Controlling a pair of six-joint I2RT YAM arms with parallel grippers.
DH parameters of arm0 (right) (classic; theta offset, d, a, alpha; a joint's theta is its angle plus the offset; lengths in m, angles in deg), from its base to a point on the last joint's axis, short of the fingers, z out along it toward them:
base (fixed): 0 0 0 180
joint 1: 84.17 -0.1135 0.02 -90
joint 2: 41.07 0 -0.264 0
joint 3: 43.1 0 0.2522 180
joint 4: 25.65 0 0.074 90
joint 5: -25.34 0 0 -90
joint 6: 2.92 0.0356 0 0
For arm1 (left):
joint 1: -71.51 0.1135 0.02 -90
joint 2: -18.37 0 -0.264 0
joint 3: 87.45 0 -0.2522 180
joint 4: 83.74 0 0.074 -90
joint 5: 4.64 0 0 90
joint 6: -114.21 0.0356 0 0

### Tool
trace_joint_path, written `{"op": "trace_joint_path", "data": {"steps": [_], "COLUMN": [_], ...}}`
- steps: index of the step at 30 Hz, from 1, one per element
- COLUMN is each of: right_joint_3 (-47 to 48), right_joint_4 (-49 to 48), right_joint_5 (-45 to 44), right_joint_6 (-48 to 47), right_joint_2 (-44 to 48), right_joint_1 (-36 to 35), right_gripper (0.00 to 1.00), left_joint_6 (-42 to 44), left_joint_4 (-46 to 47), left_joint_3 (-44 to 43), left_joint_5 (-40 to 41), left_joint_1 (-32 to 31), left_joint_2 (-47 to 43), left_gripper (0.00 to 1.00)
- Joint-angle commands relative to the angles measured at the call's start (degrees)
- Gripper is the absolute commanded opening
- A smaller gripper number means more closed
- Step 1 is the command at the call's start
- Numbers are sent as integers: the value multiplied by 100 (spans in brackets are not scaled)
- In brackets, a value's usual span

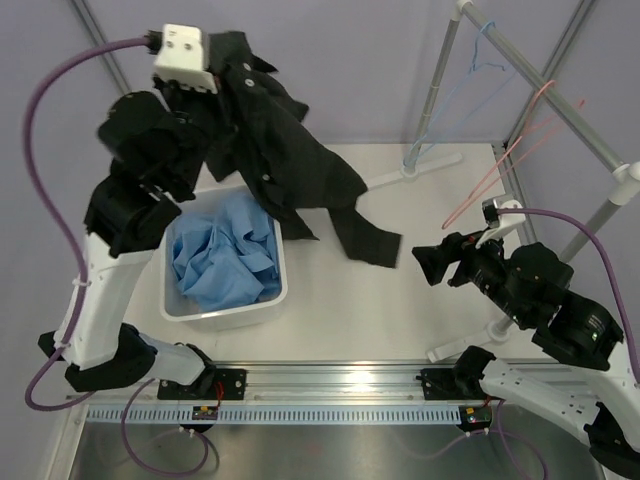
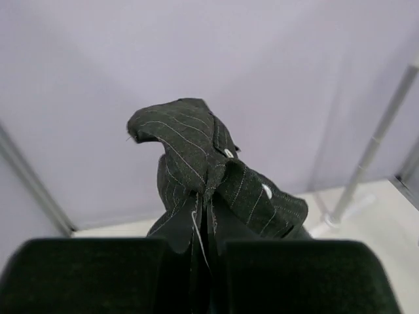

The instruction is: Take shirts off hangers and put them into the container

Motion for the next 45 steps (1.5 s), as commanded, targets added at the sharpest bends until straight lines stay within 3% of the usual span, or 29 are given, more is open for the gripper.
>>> {"op": "trace_joint_path", "data": {"steps": [1, 3, 7, 11, 18, 25, 34, 39, 45], "right_joint_3": [250, 285, 505, 742, 769, 567, 260, 250, 329], "right_joint_4": [-485, -660, -757, -775, -898, -1108, -1407, -1390, -1259], "right_joint_5": [292, 397, 503, 609, 890, 1189, 1347, 1347, 1400], "right_joint_6": [-198, -216, -313, -401, -488, -489, -471, -489, -480], "right_joint_2": [-354, -538, -925, -1294, -1760, -2095, -2165, -2112, -2059], "right_joint_1": [9, 9, 0, 9, 9, 9, 9, 9, 9], "right_gripper": [77, 77, 77, 77, 77, 77, 77, 77, 77], "left_joint_6": [1433, 1932, 2172, 2716, 3447, 3351, 2288, 1751, 1812], "left_joint_4": [128, 630, 2526, 3296, 4333, 4457, 4413, 4386, 4396], "left_joint_3": [-625, -591, -362, -615, -1240, -1961, -2120, -2076, -2102], "left_joint_5": [490, 675, 579, 78, -1, -817, -1652, -1908, -1891], "left_joint_1": [37, 63, 134, 125, 125, 133, 125, 134, 134], "left_joint_2": [-24, -340, -850, -843, -605, -429, -807, -1053, -1290], "left_gripper": [0, 0, 0, 0, 0, 0, 0, 0, 0]}}
